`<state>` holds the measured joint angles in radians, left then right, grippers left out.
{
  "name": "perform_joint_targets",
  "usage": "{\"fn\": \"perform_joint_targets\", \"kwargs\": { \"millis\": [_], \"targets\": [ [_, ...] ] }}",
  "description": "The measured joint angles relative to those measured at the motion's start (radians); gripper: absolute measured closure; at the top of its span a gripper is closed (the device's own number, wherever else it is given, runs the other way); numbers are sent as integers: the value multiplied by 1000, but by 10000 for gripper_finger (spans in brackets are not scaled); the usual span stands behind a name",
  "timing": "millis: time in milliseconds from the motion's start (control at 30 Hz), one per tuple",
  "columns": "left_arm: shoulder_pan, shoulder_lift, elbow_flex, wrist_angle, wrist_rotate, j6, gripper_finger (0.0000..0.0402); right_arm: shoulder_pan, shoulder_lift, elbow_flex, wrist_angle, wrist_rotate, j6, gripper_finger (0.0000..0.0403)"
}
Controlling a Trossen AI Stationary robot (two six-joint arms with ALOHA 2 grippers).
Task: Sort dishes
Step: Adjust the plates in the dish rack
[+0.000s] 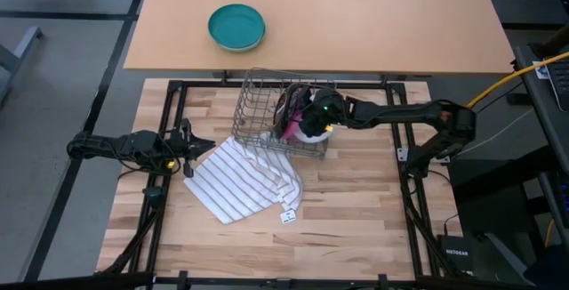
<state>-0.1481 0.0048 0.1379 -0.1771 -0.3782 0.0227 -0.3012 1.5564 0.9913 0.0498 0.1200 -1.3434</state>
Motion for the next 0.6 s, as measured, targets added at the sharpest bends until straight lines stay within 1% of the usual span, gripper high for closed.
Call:
{"fn": "perform_joint_targets", "kwargs": {
  "millis": [167,267,467,600],
  "targets": [
    [0,0,0,0,0,0,371,0,12,0,65,0,-1,265],
    [0,0,0,0,0,0,371,0,13,12,57,-1,-1,265],
    [0,0,0,0,0,0,371,0,22,66,61,-75,-1,265],
    [0,0,0,0,0,0,371,0,70,109,63,-87,-1,265]
  ]
}}
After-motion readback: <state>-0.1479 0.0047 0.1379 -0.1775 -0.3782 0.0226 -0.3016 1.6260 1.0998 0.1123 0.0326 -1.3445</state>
